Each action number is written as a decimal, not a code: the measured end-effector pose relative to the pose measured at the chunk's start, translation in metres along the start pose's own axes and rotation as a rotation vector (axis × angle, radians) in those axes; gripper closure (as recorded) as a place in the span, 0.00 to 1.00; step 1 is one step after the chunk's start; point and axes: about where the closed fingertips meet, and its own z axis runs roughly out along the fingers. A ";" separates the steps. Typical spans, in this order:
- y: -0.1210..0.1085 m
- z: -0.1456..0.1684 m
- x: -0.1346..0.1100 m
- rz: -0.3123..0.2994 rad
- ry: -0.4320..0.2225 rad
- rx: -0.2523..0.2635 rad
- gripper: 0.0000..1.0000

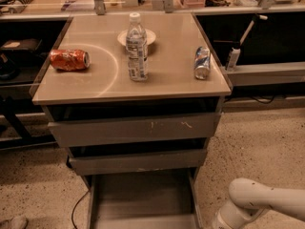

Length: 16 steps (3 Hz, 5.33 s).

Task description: Close bottom drawer

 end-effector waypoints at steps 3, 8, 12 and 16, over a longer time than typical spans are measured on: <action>-0.042 0.086 0.013 0.113 -0.081 -0.102 1.00; -0.131 0.152 -0.012 0.223 -0.239 -0.050 1.00; -0.175 0.135 -0.034 0.266 -0.233 0.142 1.00; -0.223 0.141 -0.062 0.461 -0.408 0.132 1.00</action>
Offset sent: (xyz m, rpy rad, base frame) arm -0.0033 0.0030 -0.1333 0.1142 0.0977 -0.1842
